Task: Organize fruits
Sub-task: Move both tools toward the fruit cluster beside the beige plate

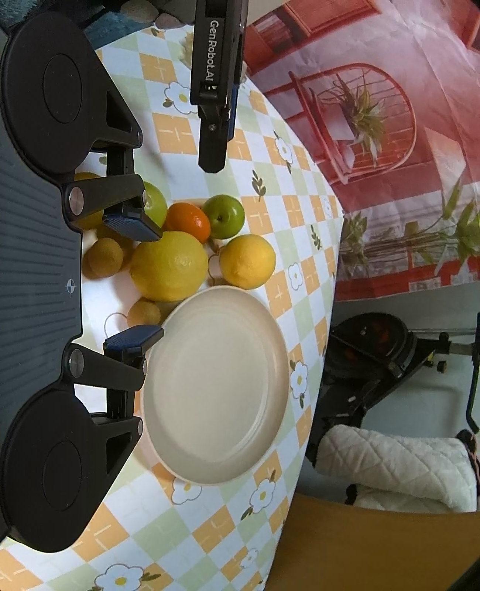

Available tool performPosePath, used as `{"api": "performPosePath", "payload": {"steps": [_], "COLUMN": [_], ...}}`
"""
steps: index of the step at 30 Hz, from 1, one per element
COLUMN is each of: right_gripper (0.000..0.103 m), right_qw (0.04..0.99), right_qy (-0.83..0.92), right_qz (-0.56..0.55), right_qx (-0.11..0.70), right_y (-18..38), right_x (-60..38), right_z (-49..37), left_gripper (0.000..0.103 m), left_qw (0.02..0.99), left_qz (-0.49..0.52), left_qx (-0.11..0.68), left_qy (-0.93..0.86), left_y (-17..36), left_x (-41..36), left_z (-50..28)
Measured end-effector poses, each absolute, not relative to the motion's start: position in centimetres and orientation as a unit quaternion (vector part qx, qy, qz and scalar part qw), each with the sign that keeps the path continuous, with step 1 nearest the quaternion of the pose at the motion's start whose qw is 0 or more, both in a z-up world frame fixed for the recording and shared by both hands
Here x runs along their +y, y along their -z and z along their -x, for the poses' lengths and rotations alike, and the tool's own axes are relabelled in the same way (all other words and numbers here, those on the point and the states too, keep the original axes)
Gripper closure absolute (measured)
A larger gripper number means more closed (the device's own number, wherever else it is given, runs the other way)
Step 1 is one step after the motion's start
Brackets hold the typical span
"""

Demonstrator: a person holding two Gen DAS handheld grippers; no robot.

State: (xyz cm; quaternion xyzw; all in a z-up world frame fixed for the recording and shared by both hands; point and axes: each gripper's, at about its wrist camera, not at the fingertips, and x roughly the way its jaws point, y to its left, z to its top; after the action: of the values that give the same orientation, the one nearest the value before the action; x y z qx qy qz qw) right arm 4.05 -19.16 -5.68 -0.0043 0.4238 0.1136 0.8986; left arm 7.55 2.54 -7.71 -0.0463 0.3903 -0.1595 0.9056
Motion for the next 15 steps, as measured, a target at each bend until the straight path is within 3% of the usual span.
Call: {"api": "performPosePath", "payload": {"steps": [15], "right_gripper": [0.061], "right_qw": [0.904], "right_qy": [-0.106], "right_qz": [0.013], "right_qx": [0.414], "right_y": [4.6], "right_x": [-19.0], "right_z": [-2.6], "left_gripper": [0.047], "left_qw": [0.895], "left_qz": [0.035], "left_qx": [0.405], "left_qy": [0.182], "left_y": [8.1], "left_x": [1.6], "left_z": [-5.4]}}
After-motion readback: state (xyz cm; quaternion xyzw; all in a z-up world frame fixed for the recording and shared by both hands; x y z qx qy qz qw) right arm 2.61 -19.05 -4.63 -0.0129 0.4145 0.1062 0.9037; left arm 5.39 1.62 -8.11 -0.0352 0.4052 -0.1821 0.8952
